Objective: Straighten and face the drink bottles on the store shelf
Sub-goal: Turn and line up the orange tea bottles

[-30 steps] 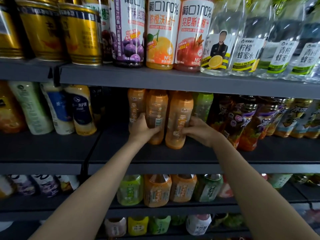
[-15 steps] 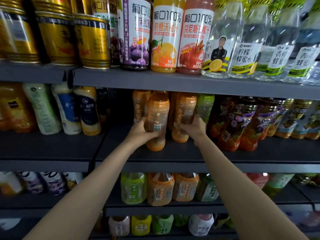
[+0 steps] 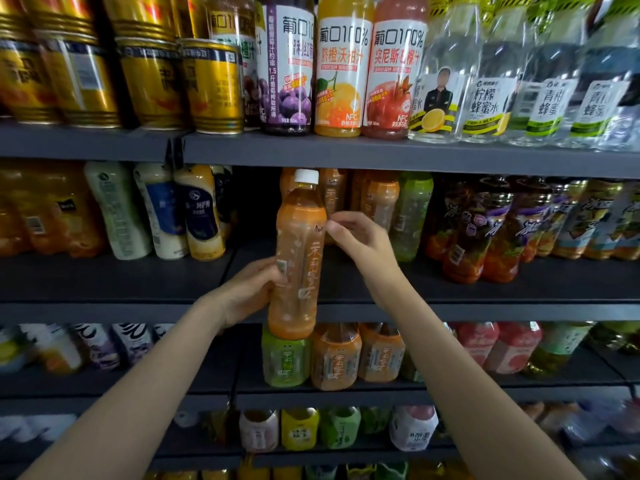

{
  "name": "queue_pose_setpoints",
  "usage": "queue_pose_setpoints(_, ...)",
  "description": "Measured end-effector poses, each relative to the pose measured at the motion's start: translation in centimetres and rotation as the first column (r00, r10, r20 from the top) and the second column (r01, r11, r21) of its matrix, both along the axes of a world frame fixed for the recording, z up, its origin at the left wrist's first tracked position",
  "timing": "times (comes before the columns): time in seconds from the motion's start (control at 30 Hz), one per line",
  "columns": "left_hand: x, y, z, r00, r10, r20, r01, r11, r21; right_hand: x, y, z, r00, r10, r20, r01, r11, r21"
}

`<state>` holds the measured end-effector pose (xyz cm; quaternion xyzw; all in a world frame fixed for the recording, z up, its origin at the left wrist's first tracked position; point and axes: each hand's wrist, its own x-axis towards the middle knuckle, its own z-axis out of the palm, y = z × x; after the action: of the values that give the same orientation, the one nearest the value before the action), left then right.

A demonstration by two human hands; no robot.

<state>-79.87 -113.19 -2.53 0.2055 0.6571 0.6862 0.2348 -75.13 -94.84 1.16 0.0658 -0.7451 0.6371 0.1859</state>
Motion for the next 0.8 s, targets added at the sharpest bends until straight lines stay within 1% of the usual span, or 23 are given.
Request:
queue_pose_setpoints(0.07,0.6,-0.4,0.3,0.998,0.059,0.018,-0.059,0.998,0.028,0.5,-1.5,0.2,1.0,0.016,-0.011,-0.015,1.0,0.024)
queue_pose_setpoints(0.1,0.8,-0.5,0.5,0.993,0.114,0.004,-0.114,0.993,0.008,0.7,-2.3,0.1,1.0,0.014,0.006,-0.015,0.998,0.054)
queue_pose_setpoints(0.13,0.8,-0.6,0.7,0.981,0.19,-0.039,-0.192,0.98,-0.052,0.7,-3.1,-0.1,0.999,0.016,0.038,-0.019,0.996,0.089)
queue_pose_setpoints(0.17,0.9,-0.7,0.9,0.956,0.27,-0.119,-0.285,0.949,-0.137,0.6,-3.9,-0.5,0.997,0.021,0.076,-0.029,0.993,0.113)
queue_pose_setpoints(0.2,0.9,-0.7,1.0,0.91,0.337,-0.243,-0.39,0.894,-0.22,0.4,-4.8,-0.8,0.993,0.018,0.119,-0.032,0.993,0.117)
queue_pose_setpoints(0.23,1.0,-0.7,1.1,0.843,0.37,-0.39,-0.49,0.826,-0.278,0.1,-5.7,-1.2,0.986,0.003,0.169,-0.018,0.996,0.087)
queue_pose_setpoints(0.3,1.5,-0.9,0.9,0.67,0.347,-0.656,-0.655,0.693,-0.302,-0.5,-7.2,-1.7,0.963,-0.027,0.269,0.05,0.996,-0.08)
queue_pose_setpoints(0.33,1.9,-1.1,0.8,0.581,0.312,-0.751,-0.716,0.635,-0.29,-0.5,-7.8,-1.7,0.951,-0.026,0.307,0.086,0.979,-0.186)
queue_pose_setpoints(0.37,2.4,-1.3,0.6,0.505,0.271,-0.82,-0.762,0.585,-0.276,-0.6,-8.2,-1.7,0.945,-0.025,0.326,0.118,0.956,-0.268)
queue_pose_setpoints(0.4,2.8,-1.5,0.3,0.449,0.231,-0.863,-0.789,0.557,-0.261,-0.7,-8.4,-1.8,0.945,-0.034,0.326,0.141,0.94,-0.311)
queue_pose_setpoints(0.47,3.1,-2.0,0.2,0.391,0.182,-0.902,-0.804,0.545,-0.238,-0.5,-8.5,-2.0,0.952,-0.039,0.304,0.14,0.937,-0.319)
queue_pose_setpoints(0.5,3.1,-2.1,0.2,0.383,0.177,-0.906,-0.806,0.543,-0.235,-0.5,-8.5,-2.2,0.959,-0.027,0.282,0.121,0.939,-0.322)
queue_pose_setpoints(0.6,2.9,-2.1,0.6,0.419,0.192,-0.888,-0.798,0.545,-0.258,-0.7,-8.4,-2.5,0.97,-0.003,0.245,0.093,0.93,-0.356)
queue_pose_setpoints(0.63,2.9,-2.0,0.8,0.423,0.194,-0.885,-0.797,0.545,-0.261,-0.7,-8.4,-2.4,0.971,-0.017,0.236,0.098,0.937,-0.334)
queue_pose_setpoints(0.7,2.7,-1.9,1.0,0.434,0.22,-0.874,-0.792,0.555,-0.253,-0.9,-7.9,-1.9,0.982,-0.034,0.185,0.075,0.973,-0.22)
queue_pose_setpoints(0.77,2.0,-1.8,1.3,0.489,0.312,-0.814,-0.762,0.608,-0.225,-1.2,-6.5,-1.5,0.991,0.065,0.121,-0.049,0.99,-0.133)
queue_pose_setpoints(0.8,1.6,-1.7,1.4,0.53,0.366,-0.765,-0.741,0.638,-0.209,-1.3,-5.6,-1.3,0.988,0.117,0.101,-0.102,0.985,-0.138)
